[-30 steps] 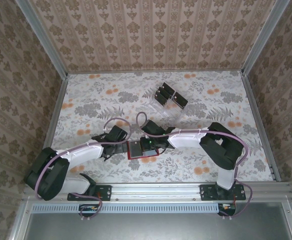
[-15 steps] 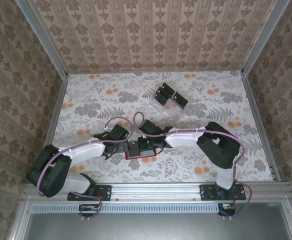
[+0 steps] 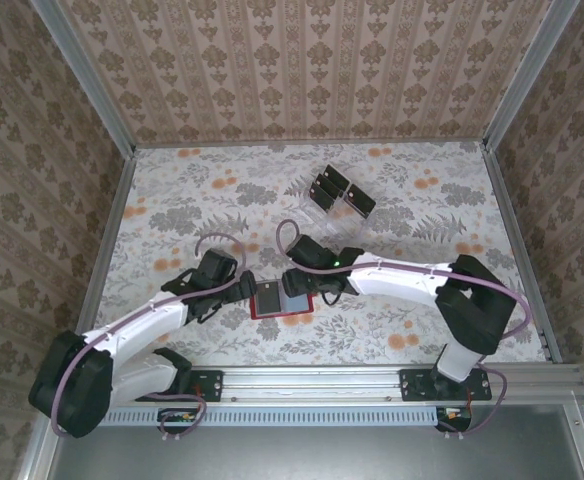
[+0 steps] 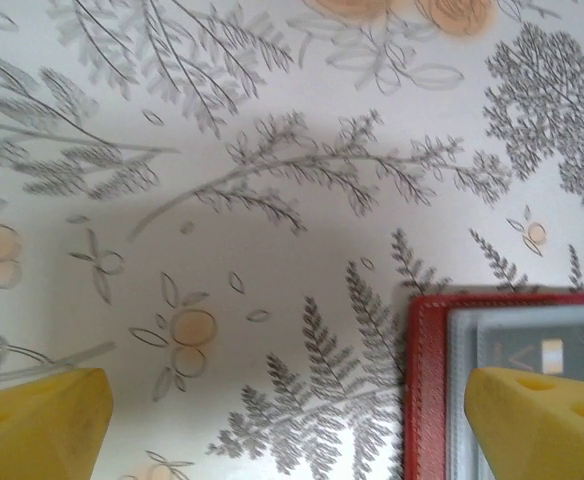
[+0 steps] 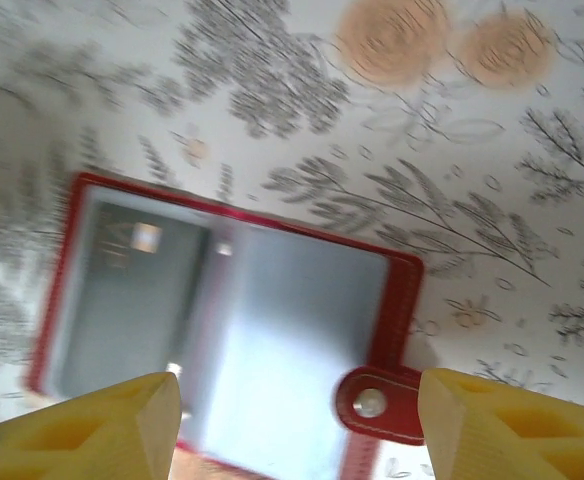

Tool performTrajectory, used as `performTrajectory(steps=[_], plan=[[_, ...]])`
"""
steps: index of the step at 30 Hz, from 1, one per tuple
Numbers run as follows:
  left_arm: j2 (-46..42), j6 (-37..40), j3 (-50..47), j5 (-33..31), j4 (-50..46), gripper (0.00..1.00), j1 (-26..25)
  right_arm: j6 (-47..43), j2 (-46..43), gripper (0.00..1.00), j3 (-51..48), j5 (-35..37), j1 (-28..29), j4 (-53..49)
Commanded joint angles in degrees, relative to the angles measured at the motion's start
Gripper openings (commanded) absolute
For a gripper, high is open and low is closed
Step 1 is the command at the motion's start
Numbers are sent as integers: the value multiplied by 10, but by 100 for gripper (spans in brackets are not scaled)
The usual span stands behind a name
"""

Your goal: Put the credit cards into the card holder

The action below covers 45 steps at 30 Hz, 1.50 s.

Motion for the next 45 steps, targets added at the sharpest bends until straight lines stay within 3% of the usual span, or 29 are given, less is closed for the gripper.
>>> performTrajectory(steps=[1,7,11,16,19,26,33,45], plan=[[-1,-26,-18,56,42,100,5,-28,31,65,27,58,15,-57],[22,-32,-24,73,66,100,6,-36,69,65,50,97,30,-73],[26,-36,-27,76,76,100,6,-39,82,57,55,126,30,-83],[26,-34,-29,82,85,100,5,-35,74,14,47,147,29,-84],[27,-32,-31,92,96,100,5,-30,65,1,39,144,28,-78],[33,-34,-40,121,148,100,-4,4,23,0,-11,109,18,-26],[66,-41,-34,134,194,100,-35,65,-25,0,-95,19,-27,73],[113,-44,2,136,230,100,-85,106,-31,0,-137,-41,-43,138]])
